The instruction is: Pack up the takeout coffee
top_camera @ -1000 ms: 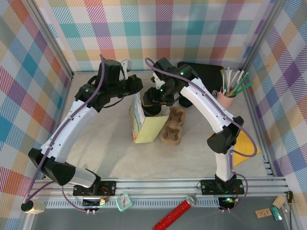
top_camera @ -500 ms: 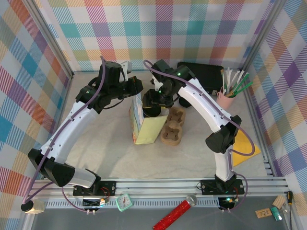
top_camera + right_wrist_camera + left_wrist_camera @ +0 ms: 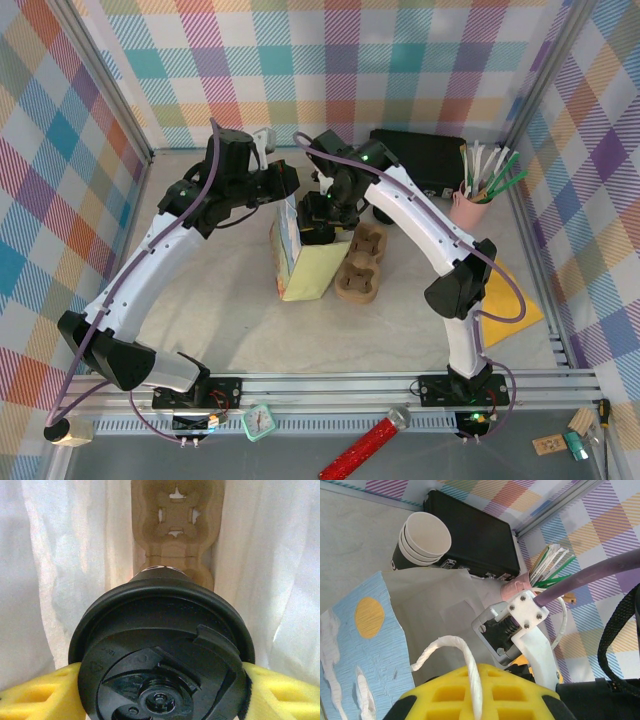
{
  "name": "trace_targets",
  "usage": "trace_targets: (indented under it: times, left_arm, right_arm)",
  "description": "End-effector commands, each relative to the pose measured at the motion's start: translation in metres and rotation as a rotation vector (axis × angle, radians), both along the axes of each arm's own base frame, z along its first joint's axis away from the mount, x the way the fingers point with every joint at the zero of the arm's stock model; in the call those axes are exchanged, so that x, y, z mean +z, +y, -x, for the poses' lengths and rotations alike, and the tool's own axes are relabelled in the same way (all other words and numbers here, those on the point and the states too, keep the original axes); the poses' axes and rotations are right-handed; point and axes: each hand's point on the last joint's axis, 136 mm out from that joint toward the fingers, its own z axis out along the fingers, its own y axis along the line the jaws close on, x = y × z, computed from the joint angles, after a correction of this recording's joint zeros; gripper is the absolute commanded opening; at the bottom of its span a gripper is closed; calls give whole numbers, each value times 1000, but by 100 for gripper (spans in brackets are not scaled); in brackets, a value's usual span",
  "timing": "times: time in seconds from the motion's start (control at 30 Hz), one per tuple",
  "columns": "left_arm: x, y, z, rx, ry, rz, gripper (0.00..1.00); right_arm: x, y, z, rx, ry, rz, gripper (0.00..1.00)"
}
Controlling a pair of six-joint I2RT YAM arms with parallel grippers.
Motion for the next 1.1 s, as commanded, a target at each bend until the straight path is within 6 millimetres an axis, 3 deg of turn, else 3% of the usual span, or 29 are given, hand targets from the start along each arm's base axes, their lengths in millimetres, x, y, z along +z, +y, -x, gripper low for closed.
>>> trace_targets:
  times: [0.0, 1.07]
  left_arm:
    - [11, -4, 9, -35, -35, 24, 0]
    - [10, -2, 21, -34, -33, 79, 0]
  right_arm:
    - [-9, -4, 5, -15, 35, 42, 66]
    - [-29, -7, 17, -19, 93, 108, 66]
